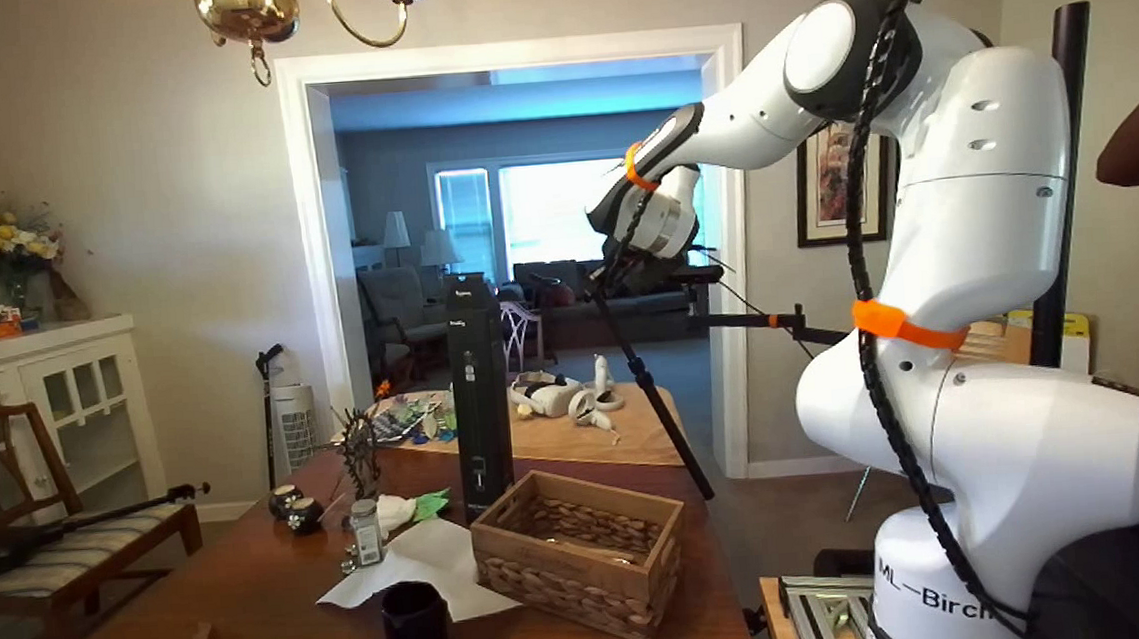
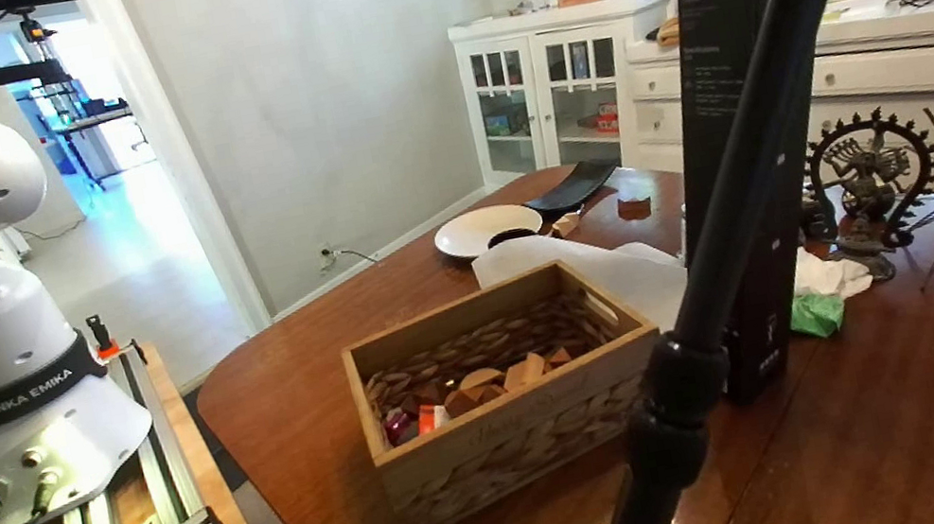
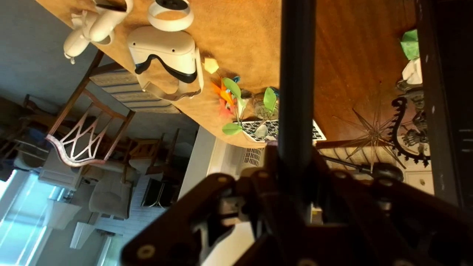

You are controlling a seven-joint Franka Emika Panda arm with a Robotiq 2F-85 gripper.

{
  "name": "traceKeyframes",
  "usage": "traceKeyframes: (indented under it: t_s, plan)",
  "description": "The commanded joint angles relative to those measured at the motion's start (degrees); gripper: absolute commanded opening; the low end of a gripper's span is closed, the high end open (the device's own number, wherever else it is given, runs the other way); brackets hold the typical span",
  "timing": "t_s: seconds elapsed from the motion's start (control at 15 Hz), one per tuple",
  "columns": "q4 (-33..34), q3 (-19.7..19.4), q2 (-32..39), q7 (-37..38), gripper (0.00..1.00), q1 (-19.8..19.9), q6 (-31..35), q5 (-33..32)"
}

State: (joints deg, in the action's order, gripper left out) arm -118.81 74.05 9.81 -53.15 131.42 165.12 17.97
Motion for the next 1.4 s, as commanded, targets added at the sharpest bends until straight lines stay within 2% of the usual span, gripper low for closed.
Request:
traceKeyframes:
  t_s: [0.0, 0.53, 0.6, 1.33]
  plan:
    - [0.88, 4.86, -2.56, -2.18, 0.06, 4.75, -0.73, 3.26]
    - [2.98, 13.26, -3.13, -2.17, 0.06, 11.99, 0.1, 3.61]
    - [3.76, 10.52, -3.03, -1.97, 0.06, 9.01, 0.16, 3.58]
    - [8.52, 12.82, 0.23, -3.75, 0.06, 8.77, 1.18, 5.4]
